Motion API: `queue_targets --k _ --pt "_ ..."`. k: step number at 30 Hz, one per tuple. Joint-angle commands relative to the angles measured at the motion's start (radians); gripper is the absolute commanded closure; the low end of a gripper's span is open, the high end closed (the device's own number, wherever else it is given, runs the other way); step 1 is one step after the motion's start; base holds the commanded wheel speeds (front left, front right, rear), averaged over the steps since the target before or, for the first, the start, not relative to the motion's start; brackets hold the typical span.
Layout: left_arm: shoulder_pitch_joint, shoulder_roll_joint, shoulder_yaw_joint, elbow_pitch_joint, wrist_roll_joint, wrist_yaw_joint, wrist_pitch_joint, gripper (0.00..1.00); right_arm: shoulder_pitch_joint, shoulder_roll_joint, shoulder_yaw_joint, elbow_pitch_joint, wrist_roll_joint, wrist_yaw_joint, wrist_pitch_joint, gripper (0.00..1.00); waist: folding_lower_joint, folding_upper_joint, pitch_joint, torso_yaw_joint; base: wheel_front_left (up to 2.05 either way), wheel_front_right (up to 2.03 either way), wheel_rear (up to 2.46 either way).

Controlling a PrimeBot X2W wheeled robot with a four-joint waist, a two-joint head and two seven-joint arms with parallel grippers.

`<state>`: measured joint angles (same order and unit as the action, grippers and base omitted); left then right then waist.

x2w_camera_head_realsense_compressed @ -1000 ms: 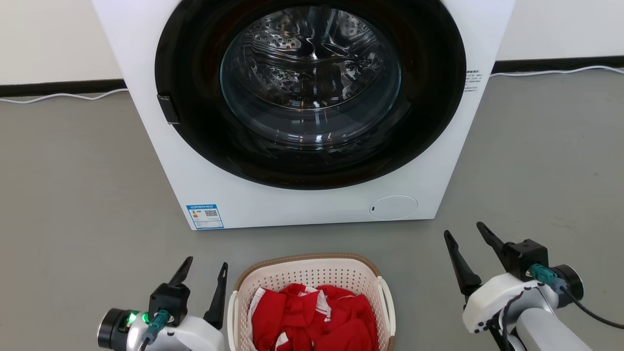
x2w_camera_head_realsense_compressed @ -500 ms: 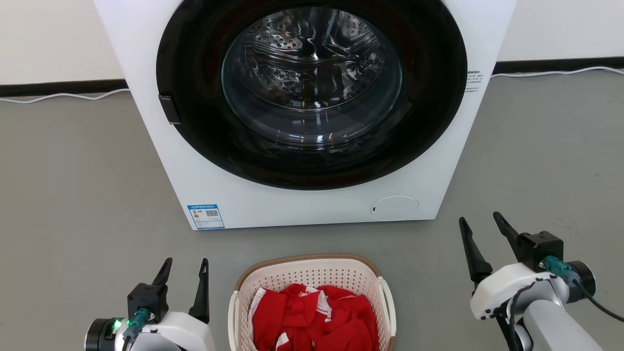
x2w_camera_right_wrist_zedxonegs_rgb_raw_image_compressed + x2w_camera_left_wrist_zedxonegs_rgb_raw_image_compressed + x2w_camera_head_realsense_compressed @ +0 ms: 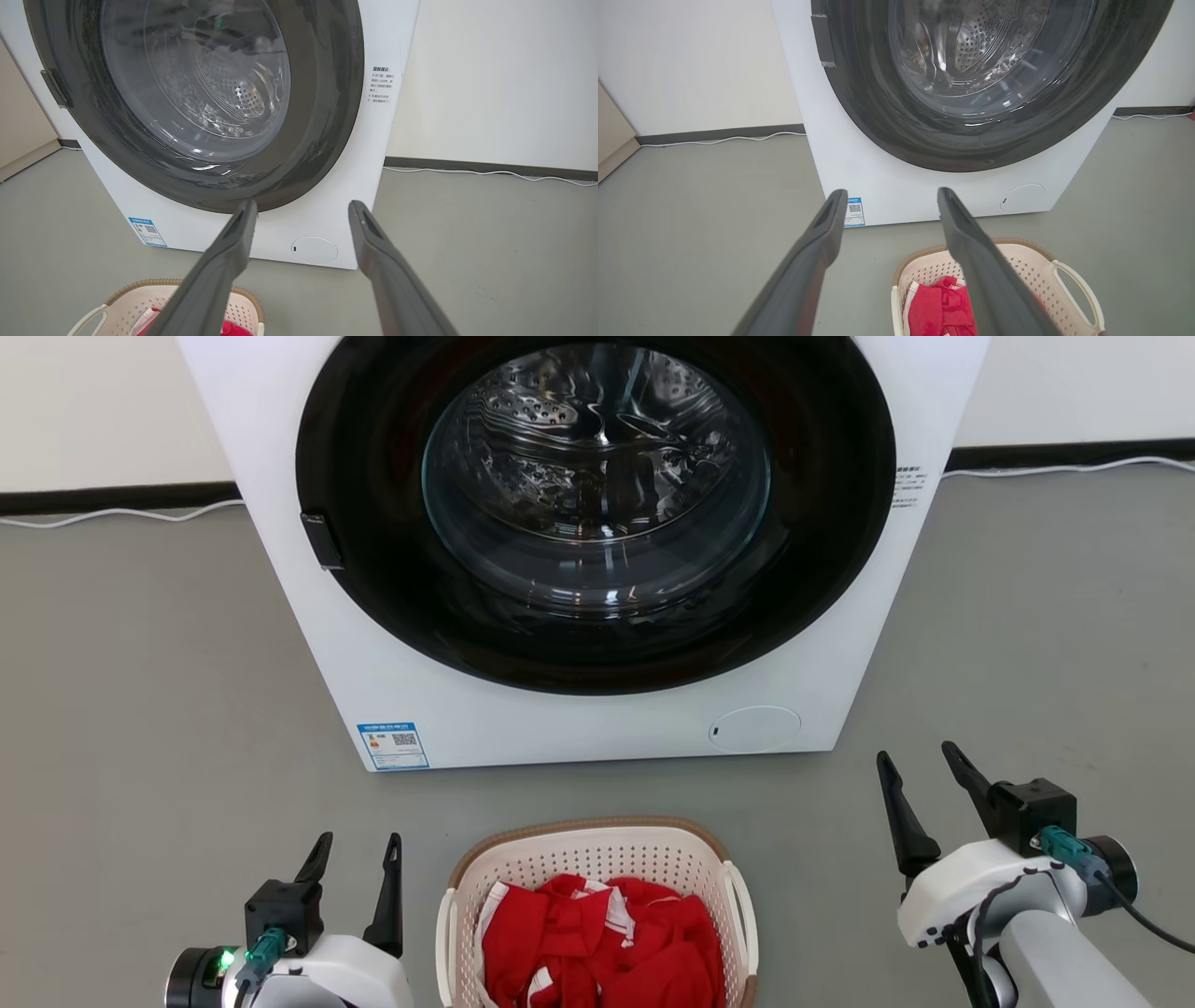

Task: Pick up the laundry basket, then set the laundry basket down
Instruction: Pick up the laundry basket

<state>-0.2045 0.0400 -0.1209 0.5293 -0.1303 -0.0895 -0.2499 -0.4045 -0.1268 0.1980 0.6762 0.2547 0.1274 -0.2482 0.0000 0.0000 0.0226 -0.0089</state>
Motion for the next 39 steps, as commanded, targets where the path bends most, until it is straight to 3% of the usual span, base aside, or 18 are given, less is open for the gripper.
queue_targets --k 1,16,39 --pt "-0.047 0.011 0.033 -0.024 0.006 -0.005 -0.012 0.0 -0.015 0.001 0.013 -0.024 -0.01 0.003 -0.014 0.0 0.0001 0.0 0.009 0.0 0.0 0.0 0.0" --pt "-0.097 0.01 -0.004 -0.044 -0.025 -0.019 -0.012 0.0 -0.054 0.014 -0.014 -0.054 -0.03 0.003 -0.014 0.0 0.0 0.0 0.159 0.005 0.0 0.0 0.0" --pt "-0.286 0.01 -0.057 -0.047 -0.089 -0.021 -0.012 0.0 -0.206 0.058 -0.026 -0.101 -0.088 0.003 -0.014 0.0 0.0 0.0 0.559 0.004 0.0 0.0 0.0"
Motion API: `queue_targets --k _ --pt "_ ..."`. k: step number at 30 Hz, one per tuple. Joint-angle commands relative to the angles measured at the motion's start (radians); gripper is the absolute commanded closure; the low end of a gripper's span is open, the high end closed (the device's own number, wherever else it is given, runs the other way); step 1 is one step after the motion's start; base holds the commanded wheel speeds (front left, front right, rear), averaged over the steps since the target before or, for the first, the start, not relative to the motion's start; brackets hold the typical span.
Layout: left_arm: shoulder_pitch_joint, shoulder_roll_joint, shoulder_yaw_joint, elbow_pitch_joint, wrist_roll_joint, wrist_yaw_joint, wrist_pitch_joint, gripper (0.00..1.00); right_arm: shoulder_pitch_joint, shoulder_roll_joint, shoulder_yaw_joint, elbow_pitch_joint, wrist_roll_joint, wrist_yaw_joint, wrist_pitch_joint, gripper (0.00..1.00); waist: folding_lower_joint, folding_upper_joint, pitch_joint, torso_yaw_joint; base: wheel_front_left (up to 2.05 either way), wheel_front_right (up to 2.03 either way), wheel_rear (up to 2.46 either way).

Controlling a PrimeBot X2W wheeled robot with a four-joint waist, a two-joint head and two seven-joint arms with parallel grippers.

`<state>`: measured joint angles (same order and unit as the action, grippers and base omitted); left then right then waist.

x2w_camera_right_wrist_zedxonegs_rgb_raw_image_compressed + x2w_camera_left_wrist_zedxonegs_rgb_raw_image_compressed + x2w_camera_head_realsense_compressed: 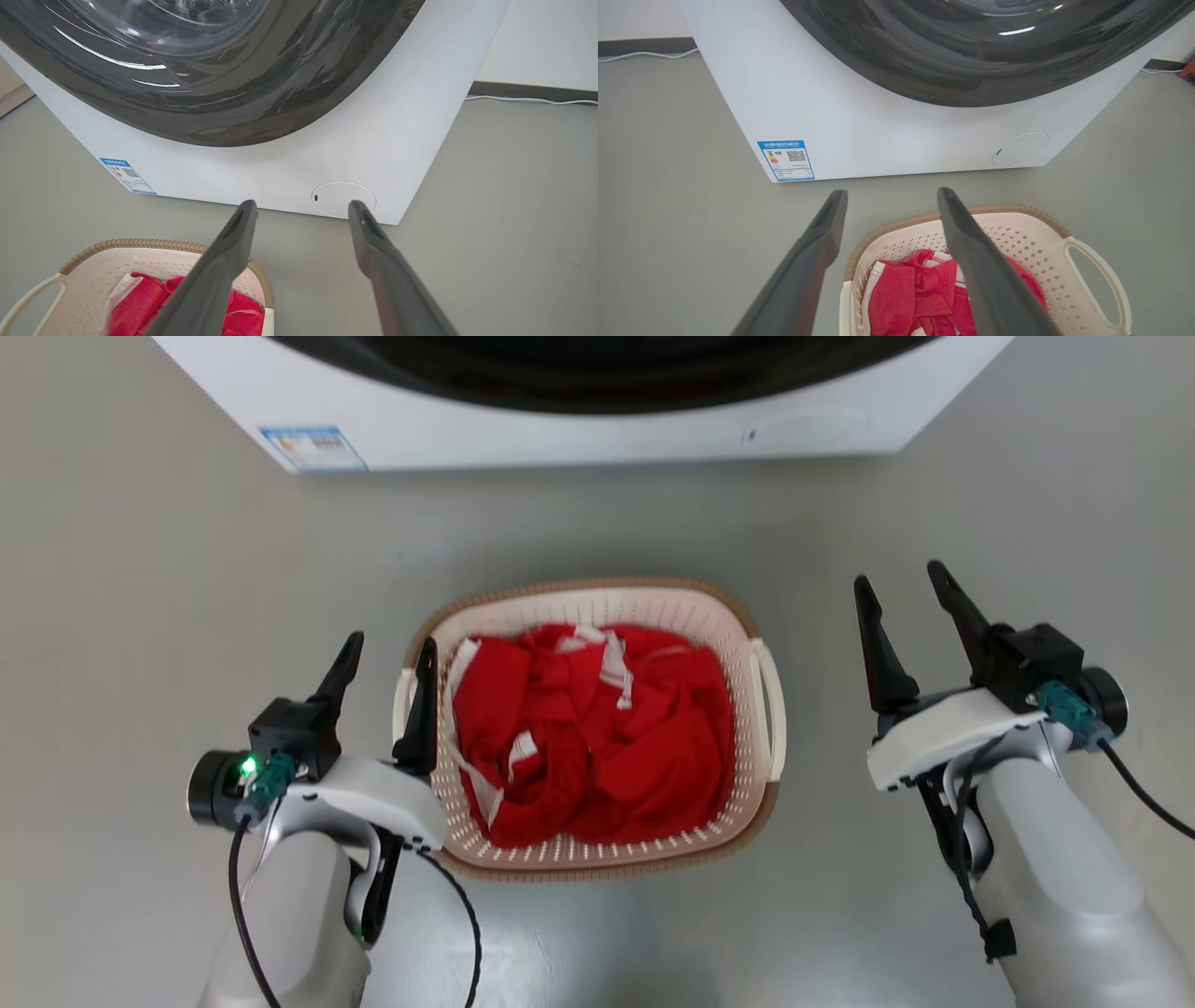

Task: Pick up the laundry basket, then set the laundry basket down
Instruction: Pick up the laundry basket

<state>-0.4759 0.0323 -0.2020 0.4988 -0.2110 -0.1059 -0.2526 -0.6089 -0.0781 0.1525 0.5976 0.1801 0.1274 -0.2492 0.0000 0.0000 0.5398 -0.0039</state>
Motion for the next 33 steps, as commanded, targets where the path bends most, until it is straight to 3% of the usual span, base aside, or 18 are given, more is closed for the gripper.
queue_targets --k 1,20,33 --pt "-0.021 0.018 0.022 -0.015 -0.008 -0.004 -0.009 0.0 -0.007 0.011 0.021 -0.024 -0.015 0.003 -0.013 0.0 0.0 0.0 0.056 0.0 0.0 0.0 0.0" --pt "-0.155 0.018 0.021 0.096 -0.008 -0.008 -0.009 0.0 -0.104 0.028 0.093 0.019 0.012 0.003 -0.013 0.0 0.0 0.0 0.252 0.005 0.0 0.0 0.0" --pt "-0.228 0.018 0.016 0.324 0.001 0.008 -0.009 0.0 -0.169 0.028 0.207 0.216 0.143 0.003 -0.013 0.0 0.0 0.0 0.279 0.015 0.0 0.0 0.0"
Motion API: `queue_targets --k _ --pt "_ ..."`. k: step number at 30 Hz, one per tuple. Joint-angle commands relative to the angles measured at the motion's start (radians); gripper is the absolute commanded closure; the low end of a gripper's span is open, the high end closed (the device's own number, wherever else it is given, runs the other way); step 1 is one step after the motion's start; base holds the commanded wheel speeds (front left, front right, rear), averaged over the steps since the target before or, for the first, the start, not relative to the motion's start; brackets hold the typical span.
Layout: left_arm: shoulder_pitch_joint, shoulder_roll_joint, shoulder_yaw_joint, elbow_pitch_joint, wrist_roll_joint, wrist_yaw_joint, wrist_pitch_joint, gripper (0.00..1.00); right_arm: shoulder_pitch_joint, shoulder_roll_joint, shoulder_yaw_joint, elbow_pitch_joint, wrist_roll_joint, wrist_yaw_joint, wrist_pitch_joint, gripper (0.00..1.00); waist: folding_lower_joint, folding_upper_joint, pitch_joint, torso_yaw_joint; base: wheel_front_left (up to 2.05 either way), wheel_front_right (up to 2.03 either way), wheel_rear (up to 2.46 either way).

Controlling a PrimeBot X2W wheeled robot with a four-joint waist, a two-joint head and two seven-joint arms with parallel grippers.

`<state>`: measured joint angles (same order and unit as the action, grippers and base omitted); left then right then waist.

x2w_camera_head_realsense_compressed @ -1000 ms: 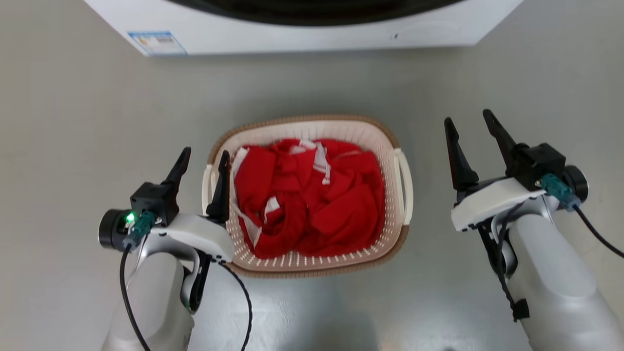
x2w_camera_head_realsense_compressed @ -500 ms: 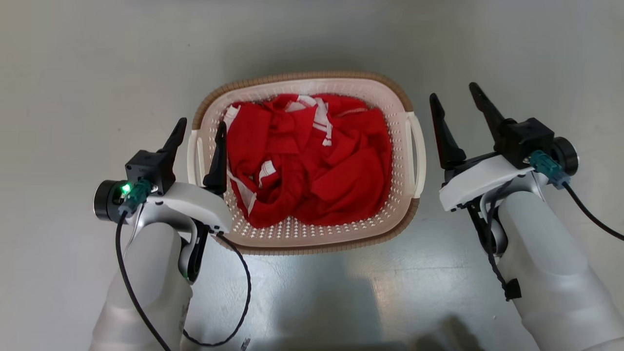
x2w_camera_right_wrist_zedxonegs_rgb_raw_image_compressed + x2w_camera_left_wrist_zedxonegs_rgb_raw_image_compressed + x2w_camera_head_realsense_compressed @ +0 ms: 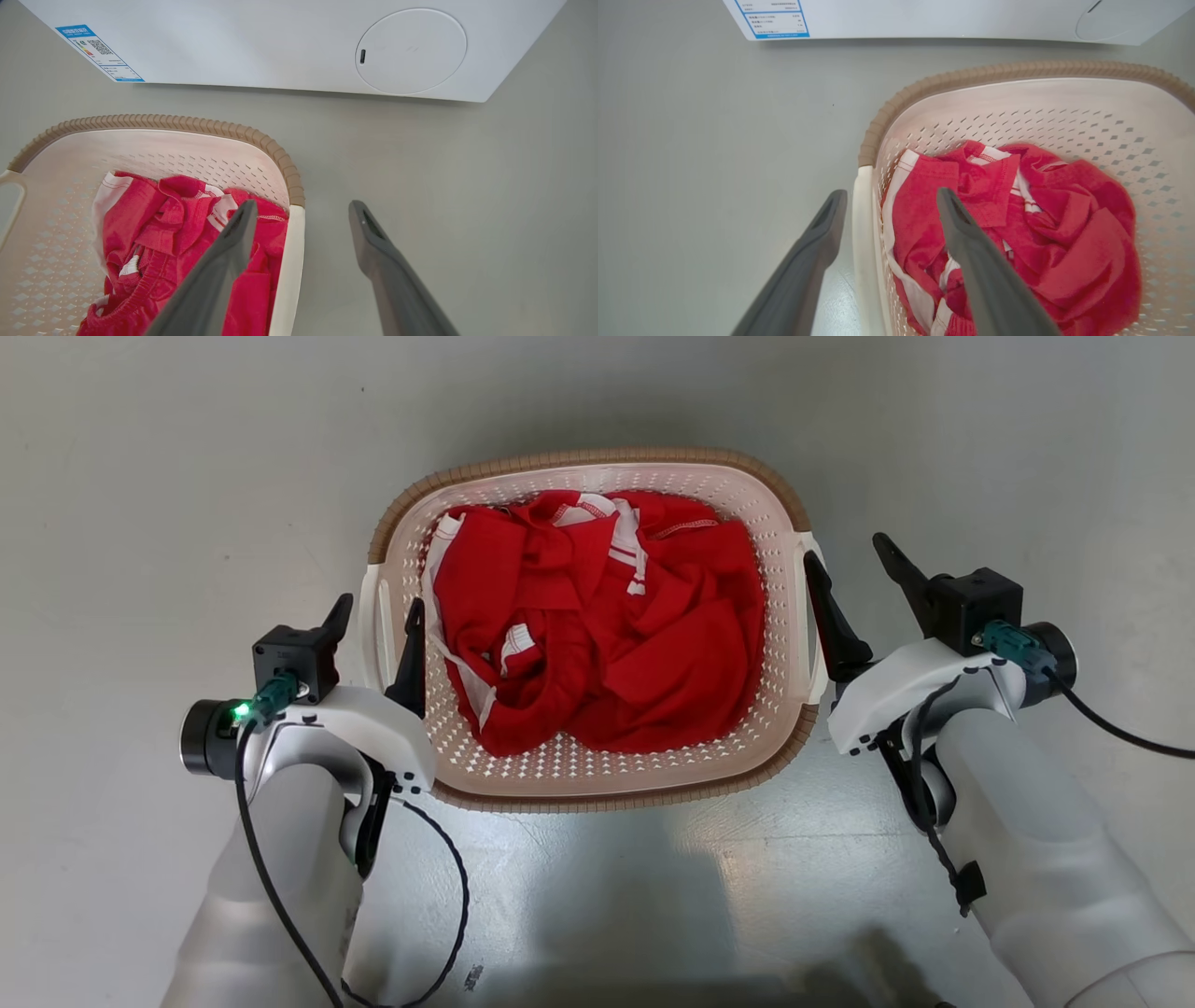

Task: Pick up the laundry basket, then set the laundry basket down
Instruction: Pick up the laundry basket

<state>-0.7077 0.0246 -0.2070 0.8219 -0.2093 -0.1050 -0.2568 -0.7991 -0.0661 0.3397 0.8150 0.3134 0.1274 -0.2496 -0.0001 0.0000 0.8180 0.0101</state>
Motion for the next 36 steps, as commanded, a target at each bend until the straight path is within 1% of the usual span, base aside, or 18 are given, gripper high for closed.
queue_targets --k 1,8,12,25,36 --pt "-0.005 0.026 0.021 0.019 -0.006 0.007 -0.005 0.0 0.016 0.016 0.028 0.011 0.017 0.003 -0.012 0.0 0.0001 0.0 0.003 0.001 0.0 0.0 0.0" --pt "-0.07 0.026 -0.007 0.171 -0.036 0.002 -0.005 0.0 -0.019 0.016 0.097 0.096 0.078 0.003 -0.012 0.0 0.0001 0.0 0.018 0.0 0.0 0.0 0.0" --pt "-0.106 0.026 -0.025 0.23 -0.047 0.004 -0.005 0.0 -0.038 0.016 0.142 0.133 0.125 0.003 -0.011 0.0 0.0001 0.0 0.029 0.002 0.0 0.0 0.0" --pt "-0.176 0.026 -0.106 0.336 -0.092 0.007 -0.005 0.0 -0.104 0.016 0.255 0.215 0.269 0.003 0.023 0.0 0.0001 0.0 0.061 0.016 0.0 0.0 0.0" --pt "-0.225 0.026 -0.174 0.383 -0.146 0.012 -0.004 0.0 -0.149 0.016 0.32 0.258 0.341 0.003 0.041 0.0 0.0001 0.0 0.088 0.022 0.0 0.0 0.0"
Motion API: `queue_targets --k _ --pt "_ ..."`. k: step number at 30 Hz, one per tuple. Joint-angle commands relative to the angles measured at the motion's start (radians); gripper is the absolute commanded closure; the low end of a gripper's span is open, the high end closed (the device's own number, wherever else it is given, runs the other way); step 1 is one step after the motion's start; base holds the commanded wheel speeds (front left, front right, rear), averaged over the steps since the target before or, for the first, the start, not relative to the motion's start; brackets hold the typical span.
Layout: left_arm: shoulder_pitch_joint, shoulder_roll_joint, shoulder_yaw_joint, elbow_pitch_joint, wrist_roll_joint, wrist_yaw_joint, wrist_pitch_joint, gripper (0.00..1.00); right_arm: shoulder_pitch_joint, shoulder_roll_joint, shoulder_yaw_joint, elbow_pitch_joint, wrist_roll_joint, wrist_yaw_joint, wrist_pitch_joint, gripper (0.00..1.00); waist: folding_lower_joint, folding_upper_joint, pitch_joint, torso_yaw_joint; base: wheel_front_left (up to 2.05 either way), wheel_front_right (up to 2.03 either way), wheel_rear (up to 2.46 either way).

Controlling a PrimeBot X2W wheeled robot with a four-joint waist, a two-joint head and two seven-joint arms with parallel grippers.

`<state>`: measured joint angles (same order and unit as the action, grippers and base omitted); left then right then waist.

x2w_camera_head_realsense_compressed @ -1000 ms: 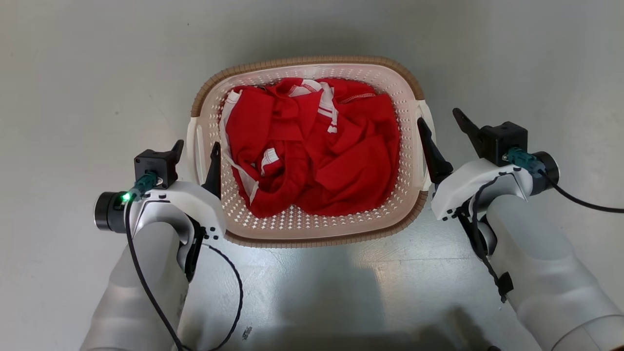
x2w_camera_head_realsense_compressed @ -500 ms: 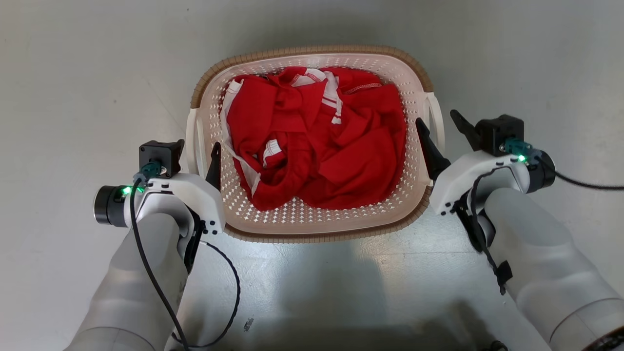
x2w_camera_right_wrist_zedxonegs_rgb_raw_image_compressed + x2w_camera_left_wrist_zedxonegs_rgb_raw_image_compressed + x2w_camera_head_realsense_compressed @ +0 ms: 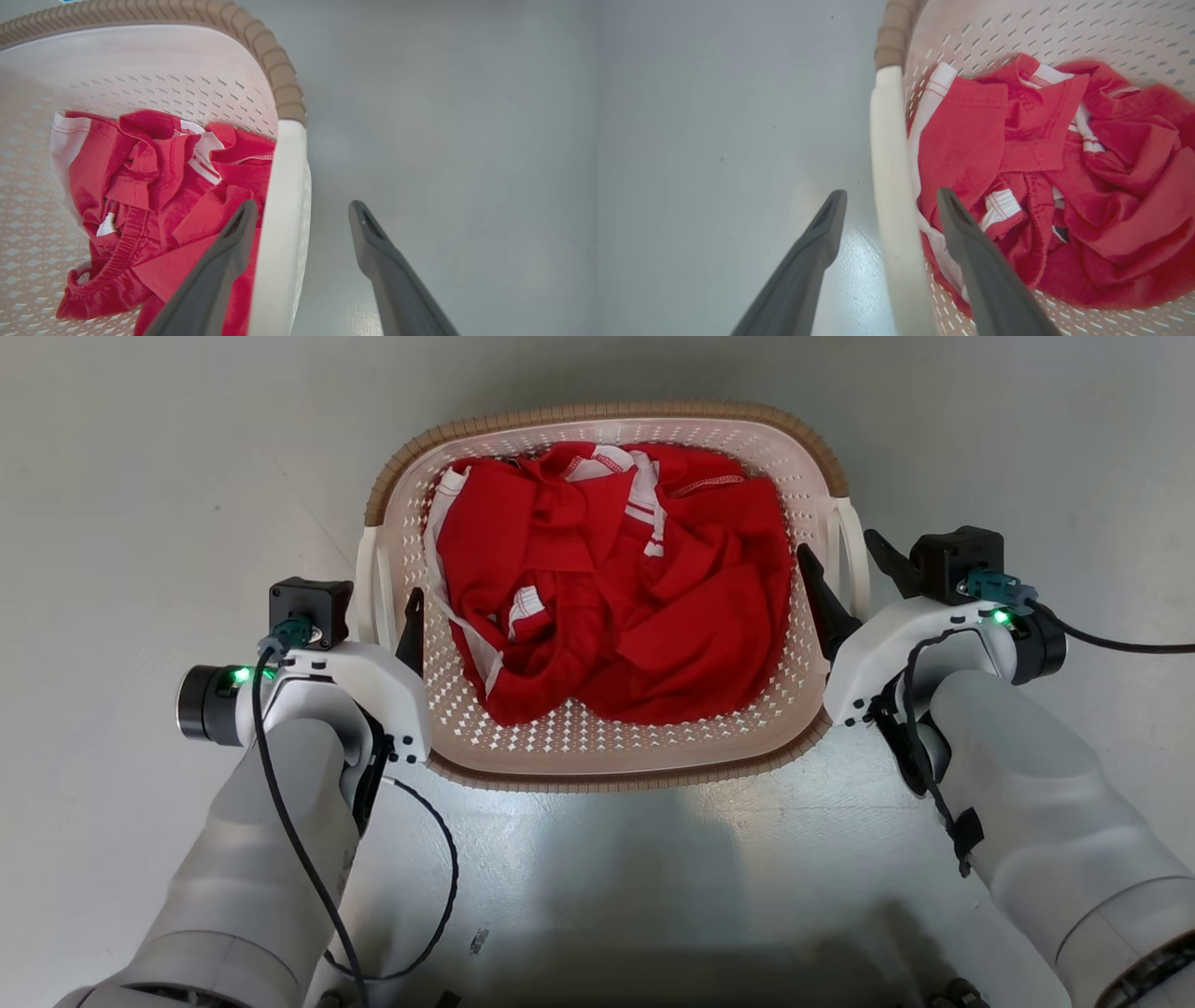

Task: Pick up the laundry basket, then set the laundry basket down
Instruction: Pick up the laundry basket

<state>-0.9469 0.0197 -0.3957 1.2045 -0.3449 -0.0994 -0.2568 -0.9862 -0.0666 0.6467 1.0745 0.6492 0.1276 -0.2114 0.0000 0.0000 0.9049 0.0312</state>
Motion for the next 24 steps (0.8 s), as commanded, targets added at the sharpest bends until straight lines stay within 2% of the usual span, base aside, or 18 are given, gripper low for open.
queue_targets --k 1,12,13,14,15,16,17,18,24 --pt "0.009 0.031 0.008 0.003 -0.015 0.008 -0.004 0.0 0.034 0.016 0.019 0.002 0.011 0.003 0.004 0.0 0.0 0.0 0.003 0.001 0.0 0.0 0.0" --pt "-0.025 0.031 -0.069 0.014 -0.08 0.025 0.025 0.0 0.011 0.016 0.083 0.024 0.081 0.003 0.018 0.0 0.0 0.0 0.019 0.004 0.0 0.0 0.0" --pt "-0.026 0.031 -0.077 0.014 -0.086 0.027 0.027 0.0 0.008 0.016 0.088 0.027 0.087 0.003 0.02 0.03 0.0 0.0 0.02 0.005 0.0 0.0 0.0" --pt "-0.027 0.031 -0.084 0.012 -0.093 0.028 0.028 0.0 0.006 0.016 0.093 0.029 0.094 0.003 0.023 0.13 0.0 0.0 0.021 0.006 0.0 0.0 0.0" --pt "-0.027 0.031 -0.091 0.012 -0.099 0.029 0.03 0.15 0.003 0.016 0.099 0.031 0.1 0.003 0.026 0.47 0.0 0.0 0.022 0.007 0.0 0.0 0.0" --pt "-0.027 0.031 -0.1 0.011 -0.103 0.03 0.031 0.52 0.001 0.016 0.105 0.033 0.106 0.003 0.029 0.56 0.0 0.0 0.023 0.008 0.0 0.0 0.0" --pt "-0.028 0.031 -0.108 0.01 -0.108 0.032 0.032 1.0 -0.002 0.016 0.11 0.035 0.111 0.003 0.032 0.8 0.0 0.0 0.025 0.009 0.0 0.0 0.0" --pt "-0.028 0.031 -0.115 0.008 -0.114 0.032 0.032 1.0 -0.004 0.016 0.115 0.037 0.116 0.003 0.034 1.0 0.0 0.0 0.025 0.01 0.0 0.0 0.0" --pt "-0.032 0.031 -0.163 -0.003 -0.136 0.037 0.023 1.0 -0.014 0.016 0.139 0.056 0.149 0.003 0.036 1.0 0.0 0.0 0.021 0.014 0.0 0.0 0.0"
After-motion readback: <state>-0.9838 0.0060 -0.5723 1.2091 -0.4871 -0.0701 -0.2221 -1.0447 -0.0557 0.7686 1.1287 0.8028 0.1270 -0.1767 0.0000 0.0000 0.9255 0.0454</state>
